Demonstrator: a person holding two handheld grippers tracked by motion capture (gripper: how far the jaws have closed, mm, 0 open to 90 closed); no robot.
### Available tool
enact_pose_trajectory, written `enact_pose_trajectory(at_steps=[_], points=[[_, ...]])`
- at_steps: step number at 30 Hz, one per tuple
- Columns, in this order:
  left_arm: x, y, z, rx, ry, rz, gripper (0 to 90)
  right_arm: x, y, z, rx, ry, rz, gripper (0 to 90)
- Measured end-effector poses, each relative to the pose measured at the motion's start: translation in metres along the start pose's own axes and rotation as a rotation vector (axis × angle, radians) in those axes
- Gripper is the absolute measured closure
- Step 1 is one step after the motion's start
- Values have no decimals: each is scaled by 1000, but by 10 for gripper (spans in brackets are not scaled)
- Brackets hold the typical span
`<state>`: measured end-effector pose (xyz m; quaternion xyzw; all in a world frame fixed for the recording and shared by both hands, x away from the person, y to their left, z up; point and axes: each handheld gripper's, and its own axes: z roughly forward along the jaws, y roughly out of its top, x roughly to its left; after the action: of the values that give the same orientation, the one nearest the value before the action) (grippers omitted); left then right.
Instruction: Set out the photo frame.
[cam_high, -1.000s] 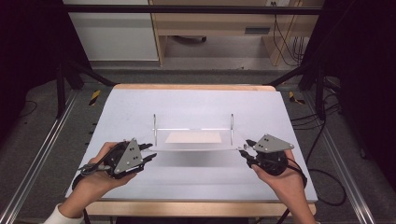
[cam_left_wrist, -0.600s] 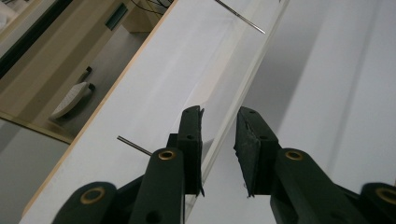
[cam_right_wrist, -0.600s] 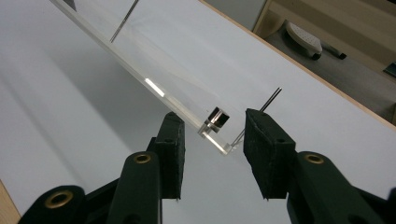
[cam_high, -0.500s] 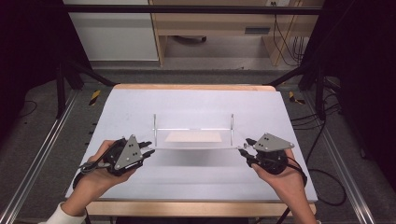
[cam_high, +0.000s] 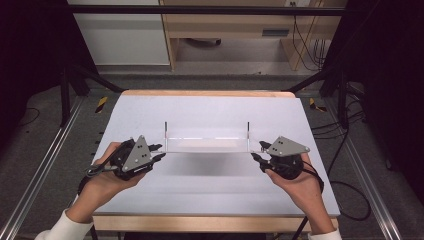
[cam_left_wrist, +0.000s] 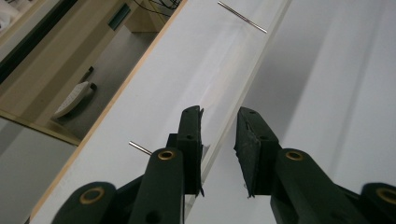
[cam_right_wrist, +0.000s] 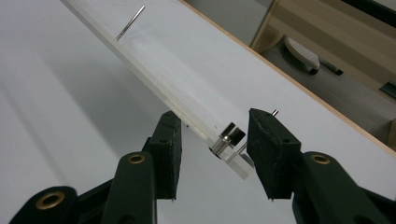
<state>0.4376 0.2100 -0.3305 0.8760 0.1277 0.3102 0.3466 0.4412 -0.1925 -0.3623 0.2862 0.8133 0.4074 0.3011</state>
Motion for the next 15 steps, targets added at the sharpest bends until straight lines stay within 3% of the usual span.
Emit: enact_pose_trajectory(at_steps=[6,15], points=[[20,8,3,-18,0,-35,690,-14,14,4,-4,5,19,560],[52,21,11,-21,7,-48,674,-37,33,14,-14,15,41,574]])
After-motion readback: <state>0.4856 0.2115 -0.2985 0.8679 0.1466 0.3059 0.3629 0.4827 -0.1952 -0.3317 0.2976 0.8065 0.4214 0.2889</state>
